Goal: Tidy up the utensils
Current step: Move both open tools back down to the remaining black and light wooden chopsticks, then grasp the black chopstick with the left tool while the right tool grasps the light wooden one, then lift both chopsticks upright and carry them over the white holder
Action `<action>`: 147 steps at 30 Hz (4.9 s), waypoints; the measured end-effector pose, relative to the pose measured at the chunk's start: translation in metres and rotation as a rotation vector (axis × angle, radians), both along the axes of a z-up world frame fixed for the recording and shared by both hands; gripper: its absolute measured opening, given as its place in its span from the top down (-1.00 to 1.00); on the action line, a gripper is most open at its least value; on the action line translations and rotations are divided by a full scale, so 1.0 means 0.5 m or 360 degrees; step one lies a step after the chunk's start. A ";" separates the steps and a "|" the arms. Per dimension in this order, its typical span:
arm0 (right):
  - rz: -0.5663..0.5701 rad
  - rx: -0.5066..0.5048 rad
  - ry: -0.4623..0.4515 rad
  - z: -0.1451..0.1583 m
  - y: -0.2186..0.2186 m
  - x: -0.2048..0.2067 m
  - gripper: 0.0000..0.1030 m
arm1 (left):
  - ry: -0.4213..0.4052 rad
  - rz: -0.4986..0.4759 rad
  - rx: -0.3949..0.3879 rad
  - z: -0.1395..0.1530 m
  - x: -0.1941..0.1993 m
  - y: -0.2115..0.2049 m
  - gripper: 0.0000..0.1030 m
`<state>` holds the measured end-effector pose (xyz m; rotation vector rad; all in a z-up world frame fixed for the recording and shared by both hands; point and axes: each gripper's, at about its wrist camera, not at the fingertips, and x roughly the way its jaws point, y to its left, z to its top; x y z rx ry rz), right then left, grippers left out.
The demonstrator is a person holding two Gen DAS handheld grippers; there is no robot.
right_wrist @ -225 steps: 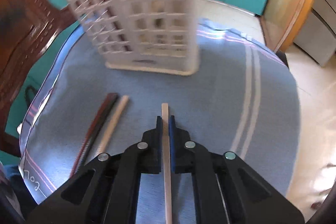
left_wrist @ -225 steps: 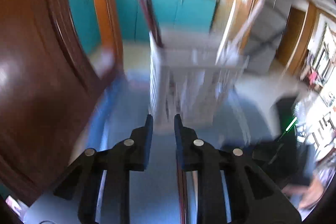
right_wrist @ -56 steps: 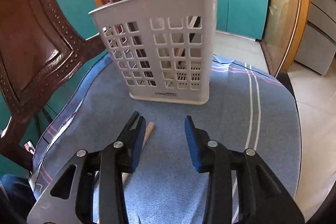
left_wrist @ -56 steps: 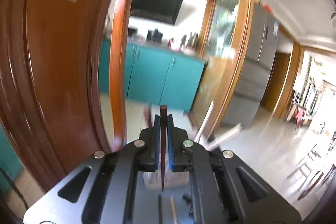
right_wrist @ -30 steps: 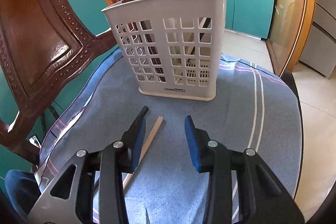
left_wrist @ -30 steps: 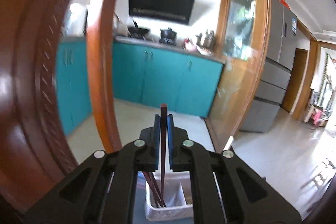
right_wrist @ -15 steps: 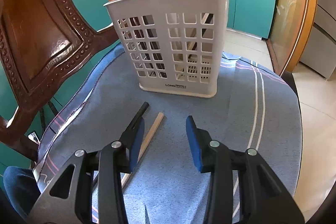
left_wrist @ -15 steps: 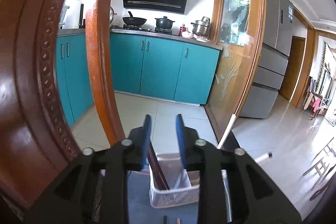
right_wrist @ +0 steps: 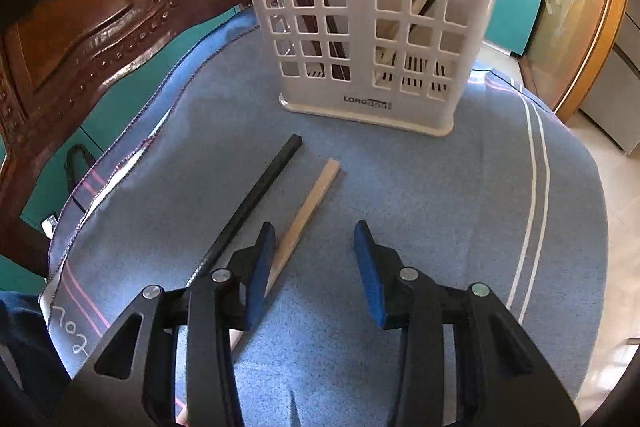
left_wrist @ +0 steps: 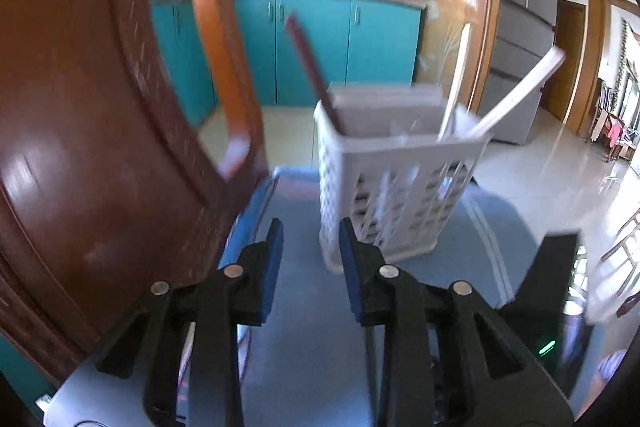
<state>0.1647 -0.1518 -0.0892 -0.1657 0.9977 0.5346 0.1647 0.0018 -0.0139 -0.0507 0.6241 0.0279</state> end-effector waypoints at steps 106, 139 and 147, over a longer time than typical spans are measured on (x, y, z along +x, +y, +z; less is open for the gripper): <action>-0.0376 -0.0046 -0.0004 0.006 -0.090 0.012 0.41 | 0.0474 -0.0105 0.0064 -0.186 0.008 -0.082 0.01; -0.0375 -0.0167 -0.0093 -0.027 -0.059 0.043 0.16 | 0.0499 -0.0038 0.0050 -0.183 0.070 -0.073 -0.04; -0.0376 -0.0166 -0.0117 -0.029 -0.054 0.053 0.14 | 0.0497 -0.0034 0.0049 -0.183 0.065 -0.074 -0.06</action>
